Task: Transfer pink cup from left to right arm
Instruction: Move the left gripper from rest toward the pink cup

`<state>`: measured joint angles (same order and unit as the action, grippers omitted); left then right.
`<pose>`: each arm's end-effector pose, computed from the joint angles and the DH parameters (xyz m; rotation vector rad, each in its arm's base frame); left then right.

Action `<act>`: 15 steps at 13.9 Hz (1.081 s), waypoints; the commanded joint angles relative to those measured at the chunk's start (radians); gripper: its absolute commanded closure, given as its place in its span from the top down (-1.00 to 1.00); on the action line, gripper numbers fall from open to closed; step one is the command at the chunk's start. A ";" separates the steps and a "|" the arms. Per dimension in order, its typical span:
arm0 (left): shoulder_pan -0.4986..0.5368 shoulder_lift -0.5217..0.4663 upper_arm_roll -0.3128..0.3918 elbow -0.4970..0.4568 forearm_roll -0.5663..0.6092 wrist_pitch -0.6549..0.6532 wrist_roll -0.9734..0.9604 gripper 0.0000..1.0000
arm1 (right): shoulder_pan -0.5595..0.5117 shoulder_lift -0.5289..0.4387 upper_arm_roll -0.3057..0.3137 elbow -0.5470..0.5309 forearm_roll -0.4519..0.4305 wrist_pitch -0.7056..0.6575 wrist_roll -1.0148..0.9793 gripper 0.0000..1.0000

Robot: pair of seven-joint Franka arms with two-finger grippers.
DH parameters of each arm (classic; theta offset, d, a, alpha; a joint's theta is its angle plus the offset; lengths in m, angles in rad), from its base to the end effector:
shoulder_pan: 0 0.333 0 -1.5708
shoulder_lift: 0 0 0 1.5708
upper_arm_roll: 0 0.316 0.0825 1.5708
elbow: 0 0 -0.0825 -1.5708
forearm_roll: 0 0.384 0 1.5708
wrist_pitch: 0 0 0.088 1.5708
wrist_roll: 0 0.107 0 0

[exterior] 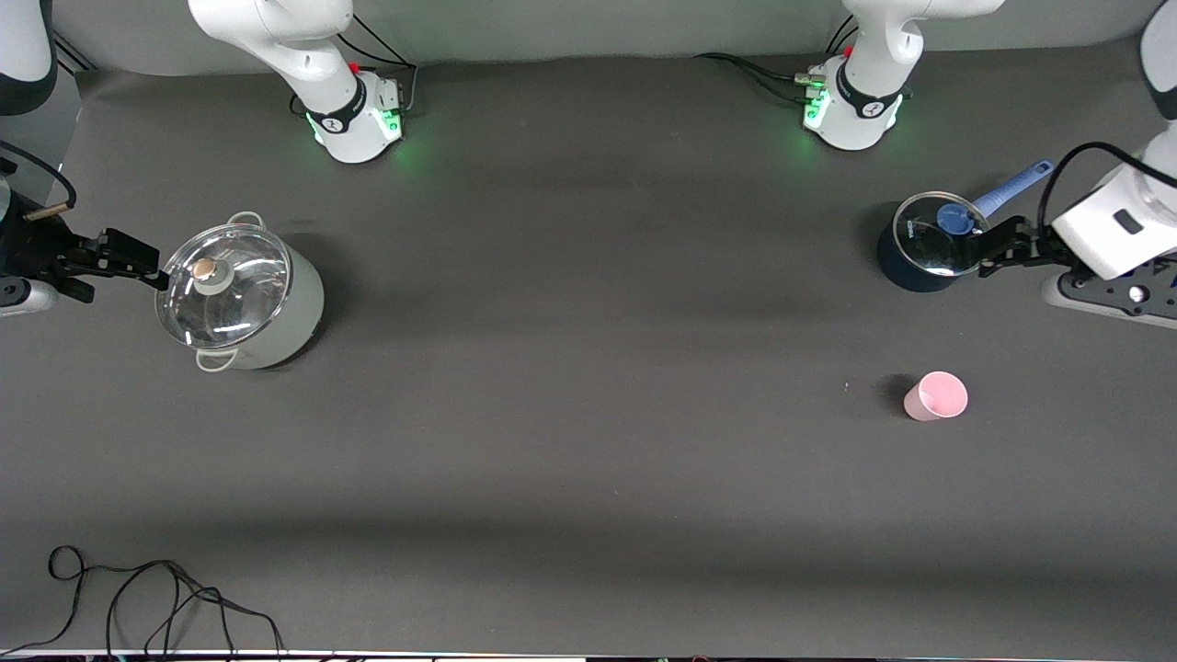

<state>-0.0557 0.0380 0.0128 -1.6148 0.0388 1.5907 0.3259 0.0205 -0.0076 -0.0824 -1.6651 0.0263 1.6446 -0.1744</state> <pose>0.5648 -0.0203 0.5842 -3.0565 0.5732 0.1042 0.5555 -0.0319 0.5905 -3.1086 -0.1718 0.0151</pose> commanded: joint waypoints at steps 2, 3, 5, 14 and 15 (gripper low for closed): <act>0.141 0.052 0.001 0.052 -0.019 0.021 0.495 0.97 | 0.007 -0.002 -0.005 -0.002 -0.005 0.011 0.023 1.00; 0.187 0.066 0.001 0.064 -0.051 0.038 0.633 0.97 | 0.007 -0.002 -0.005 -0.002 -0.003 0.011 0.023 1.00; 0.293 0.101 0.001 0.081 -0.175 0.046 0.882 0.95 | 0.007 -0.002 -0.007 -0.002 -0.003 0.012 0.023 1.00; 0.640 0.570 -0.005 0.180 -0.735 -0.063 1.648 0.93 | 0.007 -0.002 -0.008 -0.005 -0.003 0.012 0.023 1.00; 0.657 0.632 -0.008 0.194 -0.776 -0.072 1.703 0.93 | 0.007 -0.002 -0.008 -0.005 -0.003 0.012 0.023 1.00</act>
<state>0.5720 0.5365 0.0222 -1.5236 -0.6709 1.5749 1.9442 0.0199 -0.0067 -0.0858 -1.6664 0.0264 1.6469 -0.1718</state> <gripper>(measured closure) 0.031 0.000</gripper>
